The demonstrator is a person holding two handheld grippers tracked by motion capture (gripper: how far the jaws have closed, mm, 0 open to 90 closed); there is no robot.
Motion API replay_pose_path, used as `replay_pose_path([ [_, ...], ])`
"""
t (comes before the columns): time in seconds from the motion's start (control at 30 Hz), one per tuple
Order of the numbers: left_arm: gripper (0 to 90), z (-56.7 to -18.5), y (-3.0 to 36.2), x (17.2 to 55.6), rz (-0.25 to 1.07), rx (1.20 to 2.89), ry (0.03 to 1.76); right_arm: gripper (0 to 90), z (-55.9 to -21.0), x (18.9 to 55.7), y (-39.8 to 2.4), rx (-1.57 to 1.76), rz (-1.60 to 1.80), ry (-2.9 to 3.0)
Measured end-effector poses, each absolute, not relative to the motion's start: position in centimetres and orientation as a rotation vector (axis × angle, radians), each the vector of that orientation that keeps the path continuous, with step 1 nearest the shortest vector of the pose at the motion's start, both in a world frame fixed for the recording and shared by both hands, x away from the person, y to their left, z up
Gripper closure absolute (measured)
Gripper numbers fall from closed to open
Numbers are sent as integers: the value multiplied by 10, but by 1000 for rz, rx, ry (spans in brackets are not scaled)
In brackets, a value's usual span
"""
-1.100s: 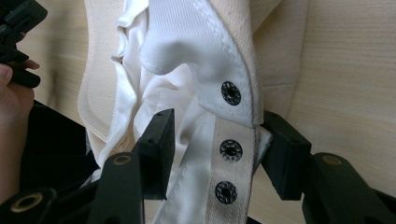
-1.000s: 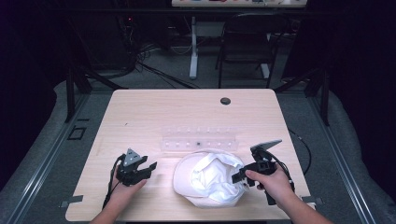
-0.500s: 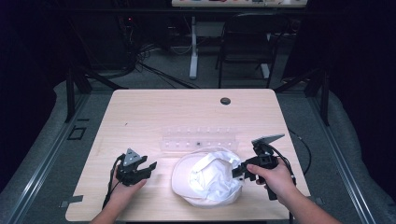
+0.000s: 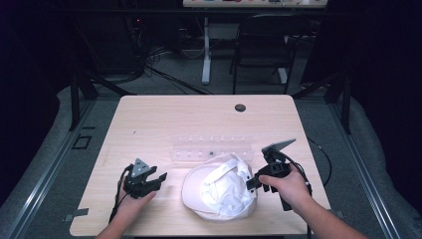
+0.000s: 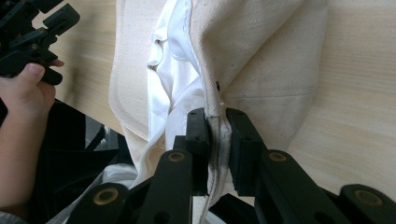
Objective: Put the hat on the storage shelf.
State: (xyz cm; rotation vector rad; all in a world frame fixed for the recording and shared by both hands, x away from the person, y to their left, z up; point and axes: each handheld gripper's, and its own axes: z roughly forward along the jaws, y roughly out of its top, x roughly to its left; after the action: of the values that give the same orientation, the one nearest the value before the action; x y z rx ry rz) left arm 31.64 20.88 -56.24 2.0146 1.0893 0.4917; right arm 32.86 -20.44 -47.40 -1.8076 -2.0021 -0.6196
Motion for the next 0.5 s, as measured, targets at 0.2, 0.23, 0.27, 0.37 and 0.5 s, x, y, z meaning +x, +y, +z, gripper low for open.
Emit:
replay_pose_path([
  [0.2, 505, -562, 209, 316, 491, 2014, 1091, 807, -467, 330, -200, -1825, -613, -2041],
  [0.23, 505, -562, 209, 316, 491, 2014, 1091, 809, -464, 331, -200, -1829, -609, -2057],
  [0.27, 505, -562, 209, 316, 490, 2014, 1091, 811, -463, 331, -200, -1834, -612, -2051],
  [0.37, 505, -562, 209, 316, 491, 2014, 1091, 815, -457, 333, -199, -1839, -602, -2059],
  [0.5, 505, -562, 209, 316, 492, 2014, 1091, 817, -449, 335, -197, -1844, -576, -2088],
])
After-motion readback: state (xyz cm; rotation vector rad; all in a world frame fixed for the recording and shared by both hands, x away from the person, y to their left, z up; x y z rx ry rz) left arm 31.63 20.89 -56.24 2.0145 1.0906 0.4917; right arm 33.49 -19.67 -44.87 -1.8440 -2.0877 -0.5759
